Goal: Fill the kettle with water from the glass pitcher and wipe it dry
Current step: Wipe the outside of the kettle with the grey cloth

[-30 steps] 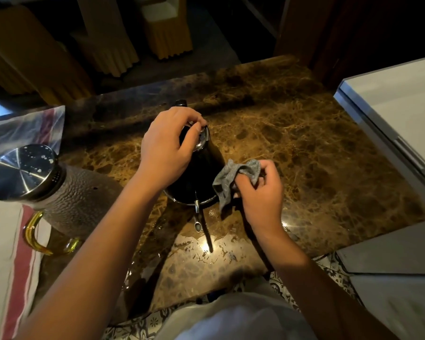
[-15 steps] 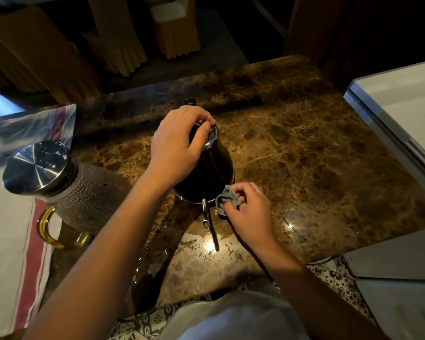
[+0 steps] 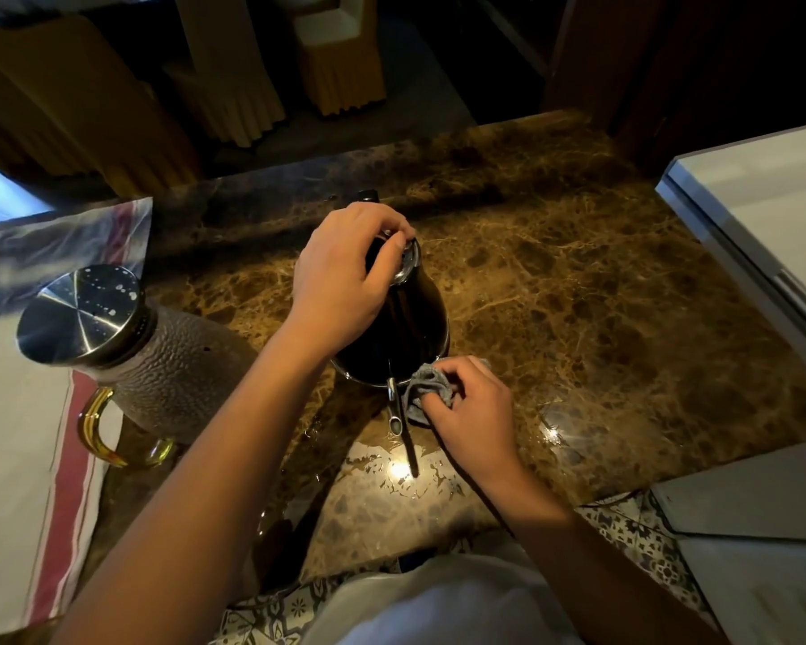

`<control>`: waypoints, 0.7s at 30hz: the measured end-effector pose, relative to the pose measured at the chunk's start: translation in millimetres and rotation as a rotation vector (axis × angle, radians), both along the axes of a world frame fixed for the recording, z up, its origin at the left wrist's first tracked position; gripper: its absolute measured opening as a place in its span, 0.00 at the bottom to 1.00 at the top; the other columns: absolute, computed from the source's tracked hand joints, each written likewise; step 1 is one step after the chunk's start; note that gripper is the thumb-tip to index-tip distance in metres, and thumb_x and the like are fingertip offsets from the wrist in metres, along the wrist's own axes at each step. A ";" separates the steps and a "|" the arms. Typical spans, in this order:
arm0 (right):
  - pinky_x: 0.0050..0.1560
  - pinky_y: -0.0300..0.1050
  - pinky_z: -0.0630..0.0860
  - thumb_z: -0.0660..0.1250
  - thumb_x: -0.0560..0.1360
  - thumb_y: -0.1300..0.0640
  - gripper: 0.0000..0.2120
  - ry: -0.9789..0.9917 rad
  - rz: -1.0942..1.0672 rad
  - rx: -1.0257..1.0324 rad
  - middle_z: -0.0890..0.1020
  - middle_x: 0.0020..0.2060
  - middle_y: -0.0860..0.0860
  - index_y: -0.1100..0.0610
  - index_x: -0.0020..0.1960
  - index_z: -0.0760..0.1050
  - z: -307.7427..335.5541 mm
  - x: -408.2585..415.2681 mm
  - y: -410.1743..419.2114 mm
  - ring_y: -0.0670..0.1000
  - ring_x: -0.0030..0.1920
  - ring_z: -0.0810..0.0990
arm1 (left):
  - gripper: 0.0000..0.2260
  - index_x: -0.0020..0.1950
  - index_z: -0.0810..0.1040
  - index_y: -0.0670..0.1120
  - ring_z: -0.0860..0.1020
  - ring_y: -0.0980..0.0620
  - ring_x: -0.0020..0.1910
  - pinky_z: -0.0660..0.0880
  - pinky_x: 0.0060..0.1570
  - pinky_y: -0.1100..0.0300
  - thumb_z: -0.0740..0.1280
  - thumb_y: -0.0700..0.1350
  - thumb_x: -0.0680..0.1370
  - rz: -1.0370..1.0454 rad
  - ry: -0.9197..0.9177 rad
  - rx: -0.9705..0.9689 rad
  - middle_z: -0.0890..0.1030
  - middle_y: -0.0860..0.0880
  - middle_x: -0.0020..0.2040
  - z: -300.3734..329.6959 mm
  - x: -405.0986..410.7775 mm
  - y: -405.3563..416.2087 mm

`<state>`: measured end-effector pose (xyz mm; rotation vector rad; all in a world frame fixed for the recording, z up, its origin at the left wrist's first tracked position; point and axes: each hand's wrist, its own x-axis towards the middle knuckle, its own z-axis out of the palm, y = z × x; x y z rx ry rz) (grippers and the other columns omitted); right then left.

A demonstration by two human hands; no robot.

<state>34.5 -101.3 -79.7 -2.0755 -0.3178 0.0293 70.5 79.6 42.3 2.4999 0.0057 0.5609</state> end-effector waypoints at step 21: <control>0.48 0.52 0.84 0.70 0.78 0.62 0.09 0.377 -0.182 0.464 0.87 0.47 0.49 0.50 0.55 0.82 19.5 33.5 -17.5 0.51 0.50 0.86 | 0.08 0.52 0.85 0.53 0.84 0.48 0.52 0.80 0.57 0.44 0.66 0.50 0.83 -0.302 0.224 -0.441 0.86 0.50 0.51 17.6 -9.6 4.1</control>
